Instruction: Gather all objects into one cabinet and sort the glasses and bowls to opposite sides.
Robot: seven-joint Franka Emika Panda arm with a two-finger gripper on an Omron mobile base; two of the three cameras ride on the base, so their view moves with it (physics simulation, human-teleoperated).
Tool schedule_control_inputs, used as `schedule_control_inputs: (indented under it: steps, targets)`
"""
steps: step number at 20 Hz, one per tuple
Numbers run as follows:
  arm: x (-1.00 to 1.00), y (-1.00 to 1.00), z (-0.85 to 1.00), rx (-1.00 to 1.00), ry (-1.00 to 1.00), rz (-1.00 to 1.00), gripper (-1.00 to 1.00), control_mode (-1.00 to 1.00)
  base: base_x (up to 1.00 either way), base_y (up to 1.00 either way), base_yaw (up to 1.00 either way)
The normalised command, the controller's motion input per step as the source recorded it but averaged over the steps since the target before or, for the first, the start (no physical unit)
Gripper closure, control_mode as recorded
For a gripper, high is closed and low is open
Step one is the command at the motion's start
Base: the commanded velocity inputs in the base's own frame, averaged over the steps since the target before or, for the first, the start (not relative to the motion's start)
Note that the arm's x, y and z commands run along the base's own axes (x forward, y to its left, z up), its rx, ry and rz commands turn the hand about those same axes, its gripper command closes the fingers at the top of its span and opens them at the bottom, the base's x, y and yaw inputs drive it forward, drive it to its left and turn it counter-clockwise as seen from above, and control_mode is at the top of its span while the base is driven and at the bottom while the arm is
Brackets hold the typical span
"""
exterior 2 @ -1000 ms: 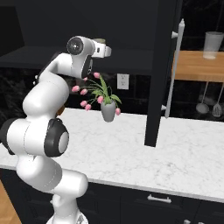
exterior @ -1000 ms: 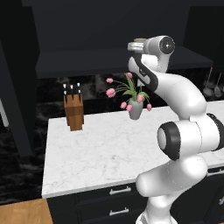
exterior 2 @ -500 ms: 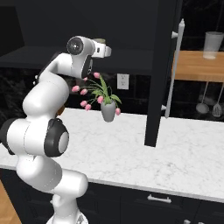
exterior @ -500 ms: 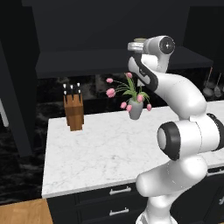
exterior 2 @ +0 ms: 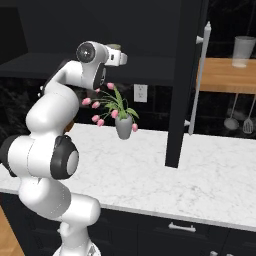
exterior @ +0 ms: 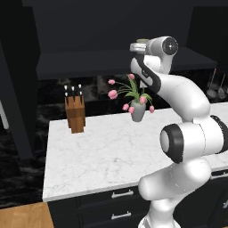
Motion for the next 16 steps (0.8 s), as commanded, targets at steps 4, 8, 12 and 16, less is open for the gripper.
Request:
schedule_control_inputs:
  steps: [4,8,12,16]
  targets:
    - [0.0,0.0,0.0,0.0,0.0,0.0,1.0,-1.0,0.0,0.0,0.0]
    - [-0.02,0.0,0.0,0.0,0.0,0.0,1.0,-1.0,0.0,0.0,0.0]
    - [-0.51,0.0,0.0,0.0,-0.01,0.0,1.0,-1.0,0.0,0.0,0.0]
    - [-0.57,0.08,-0.01,-0.01,-0.01,0.0,1.0,-1.0,0.0,0.0,0.0]
